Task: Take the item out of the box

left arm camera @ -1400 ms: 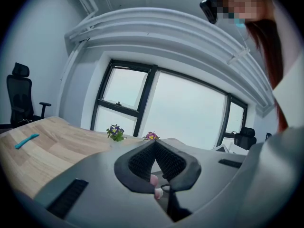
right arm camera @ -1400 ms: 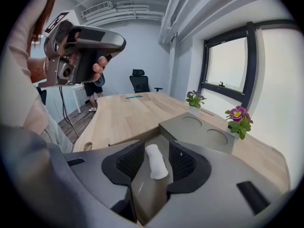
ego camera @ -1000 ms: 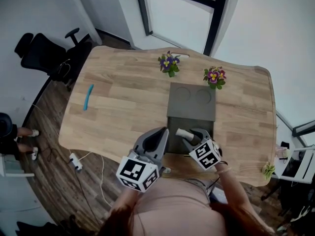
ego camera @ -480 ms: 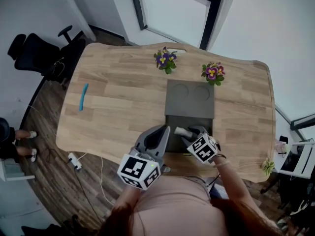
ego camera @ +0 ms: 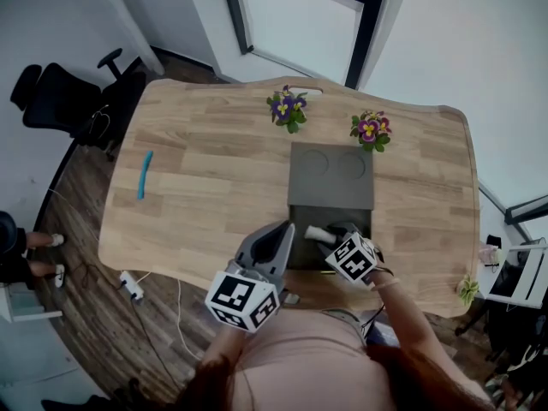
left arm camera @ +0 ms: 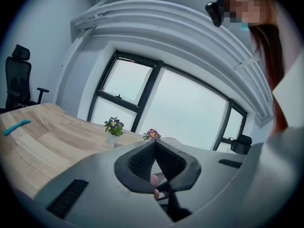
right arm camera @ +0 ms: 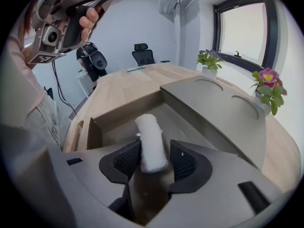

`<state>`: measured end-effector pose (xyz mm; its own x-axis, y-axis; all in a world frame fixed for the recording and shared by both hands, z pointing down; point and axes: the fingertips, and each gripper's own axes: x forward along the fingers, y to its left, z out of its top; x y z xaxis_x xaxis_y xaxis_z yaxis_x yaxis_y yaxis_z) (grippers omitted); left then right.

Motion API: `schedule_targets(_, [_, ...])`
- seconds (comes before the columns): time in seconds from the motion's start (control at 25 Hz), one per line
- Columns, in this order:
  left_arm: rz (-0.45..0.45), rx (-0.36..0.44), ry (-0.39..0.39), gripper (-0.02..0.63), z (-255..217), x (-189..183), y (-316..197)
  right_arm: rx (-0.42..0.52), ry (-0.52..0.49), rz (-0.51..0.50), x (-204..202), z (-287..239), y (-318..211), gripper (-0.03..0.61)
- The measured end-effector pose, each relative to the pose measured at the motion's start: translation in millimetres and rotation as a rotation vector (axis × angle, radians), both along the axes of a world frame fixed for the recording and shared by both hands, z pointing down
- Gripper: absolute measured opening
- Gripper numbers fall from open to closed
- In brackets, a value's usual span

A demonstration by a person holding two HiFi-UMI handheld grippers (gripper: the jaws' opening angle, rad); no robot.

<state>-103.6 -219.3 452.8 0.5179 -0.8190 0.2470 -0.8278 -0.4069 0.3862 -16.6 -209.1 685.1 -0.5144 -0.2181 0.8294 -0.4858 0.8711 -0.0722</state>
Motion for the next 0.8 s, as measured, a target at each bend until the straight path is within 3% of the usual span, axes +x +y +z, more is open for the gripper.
schedule_targets(0.8, [-0.016,-0.001,-0.007,0.002,1.9,-12.2,-1.5,0.020,-0.024,0.015,0.3,-2.2,-3.5,0.137])
